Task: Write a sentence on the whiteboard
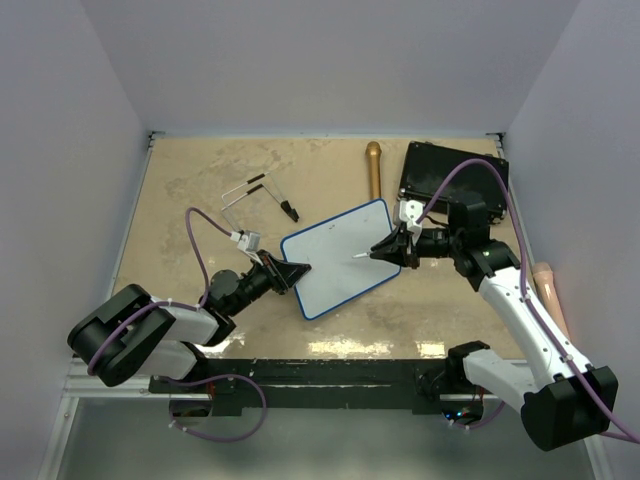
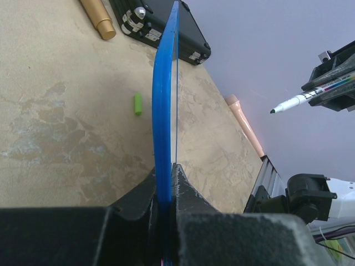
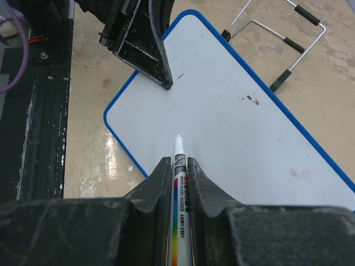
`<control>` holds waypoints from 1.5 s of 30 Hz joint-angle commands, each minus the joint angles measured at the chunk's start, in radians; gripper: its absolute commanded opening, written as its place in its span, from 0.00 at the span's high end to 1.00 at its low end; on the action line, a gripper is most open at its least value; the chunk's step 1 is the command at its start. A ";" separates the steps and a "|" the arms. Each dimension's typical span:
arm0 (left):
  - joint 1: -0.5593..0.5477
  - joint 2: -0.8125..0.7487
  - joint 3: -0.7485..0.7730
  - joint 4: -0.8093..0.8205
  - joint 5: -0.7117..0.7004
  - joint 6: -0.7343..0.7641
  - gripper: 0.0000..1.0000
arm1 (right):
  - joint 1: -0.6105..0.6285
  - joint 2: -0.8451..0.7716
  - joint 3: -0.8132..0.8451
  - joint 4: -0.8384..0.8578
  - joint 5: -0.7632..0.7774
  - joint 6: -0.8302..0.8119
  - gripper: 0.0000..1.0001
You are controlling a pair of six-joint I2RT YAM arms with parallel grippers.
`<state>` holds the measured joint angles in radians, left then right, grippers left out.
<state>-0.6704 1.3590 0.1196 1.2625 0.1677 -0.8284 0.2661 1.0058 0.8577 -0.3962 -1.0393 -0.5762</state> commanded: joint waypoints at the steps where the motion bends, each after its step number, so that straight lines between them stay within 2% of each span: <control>1: -0.011 0.002 -0.008 0.213 -0.019 0.022 1.00 | -0.005 -0.013 0.037 -0.013 -0.018 -0.030 1.00; 45: -0.017 0.002 -0.020 0.222 -0.023 0.015 1.00 | -0.005 -0.012 0.046 -0.044 -0.028 -0.063 1.00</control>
<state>-0.6777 1.3594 0.1143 1.2678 0.1589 -0.8291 0.2626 1.0058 0.8597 -0.4355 -1.0401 -0.6212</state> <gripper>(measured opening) 0.079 0.146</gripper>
